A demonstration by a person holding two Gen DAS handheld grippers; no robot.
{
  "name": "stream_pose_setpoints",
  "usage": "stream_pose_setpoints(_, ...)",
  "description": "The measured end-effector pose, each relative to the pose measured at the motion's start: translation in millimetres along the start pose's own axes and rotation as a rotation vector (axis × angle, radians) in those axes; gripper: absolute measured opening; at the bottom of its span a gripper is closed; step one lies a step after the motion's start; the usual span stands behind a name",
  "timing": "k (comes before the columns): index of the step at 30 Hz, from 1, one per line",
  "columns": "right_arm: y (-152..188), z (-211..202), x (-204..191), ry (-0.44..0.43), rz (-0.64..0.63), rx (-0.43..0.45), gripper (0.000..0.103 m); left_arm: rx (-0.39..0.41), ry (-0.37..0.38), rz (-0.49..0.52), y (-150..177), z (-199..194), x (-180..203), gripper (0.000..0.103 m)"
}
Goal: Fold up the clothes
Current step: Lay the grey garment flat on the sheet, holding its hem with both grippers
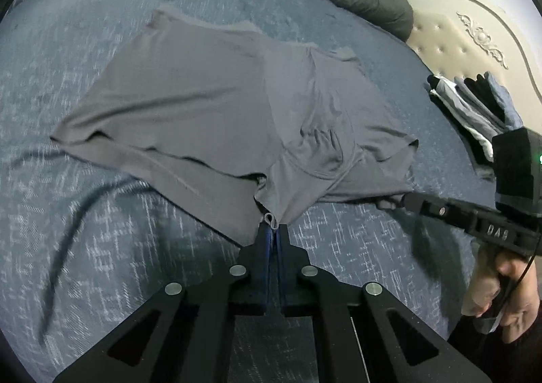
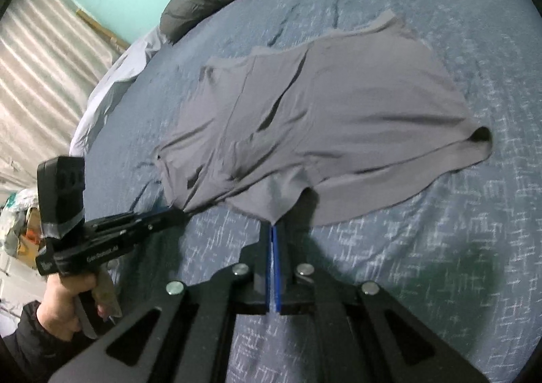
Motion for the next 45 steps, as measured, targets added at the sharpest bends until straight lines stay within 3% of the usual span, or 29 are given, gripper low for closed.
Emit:
stream_pose_setpoints(6, 8.1, 12.0, -6.2, -0.054, -0.008, -0.053, 0.001, 0.002, -0.013, -0.016, -0.2, 0.9, -4.2, 0.003)
stream_pose_setpoints(11, 7.1, 10.6, -2.2, -0.033, 0.009, -0.054, 0.002, -0.013, -0.004, -0.020, -0.1, 4.9, -2.5, 0.006)
stream_pose_setpoints(16, 1.8, 0.4, -1.8, -0.046, 0.026, -0.017, 0.004, 0.004, 0.008, -0.041, -6.4, -0.7, -3.3, 0.019)
stream_pose_setpoints(24, -20.5, -6.3, -9.5, -0.130, 0.065, 0.091, 0.004, 0.071, 0.005, -0.071, -24.5, -5.7, -11.1, 0.022)
stream_pose_setpoints(34, -5.9, 25.2, -4.1, -0.036, 0.031, -0.020, 0.004, 0.022, -0.005, -0.055, -28.7, 15.5, -12.9, 0.022)
stream_pose_setpoints(38, -10.0, 12.2, -5.8, -0.054, 0.041, 0.015, 0.004, 0.054, -0.027, -0.108, -35.8, 8.1, -24.2, 0.026)
stream_pose_setpoints(40, -15.7, 3.4, -3.9, -0.062, 0.056, 0.052, 0.004, 0.072, -0.026, -0.165, -40.0, 6.7, -37.1, 0.040)
stream_pose_setpoints(45, -23.5, -3.4, 7.2, -0.065, 0.085, 0.089, 0.004, 0.069, -0.011, -0.207, -45.3, 13.7, -54.4, 0.040)
Point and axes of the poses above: each gripper's, at about its wrist camera, not at the fingertips, and z roughly the way its jaws point, x to its right, y to its underside, the point moved 6 cm from there along z, roughly the way its jaws point, and after that the axes turned 8 degrees about z, right-handed, at the moved point
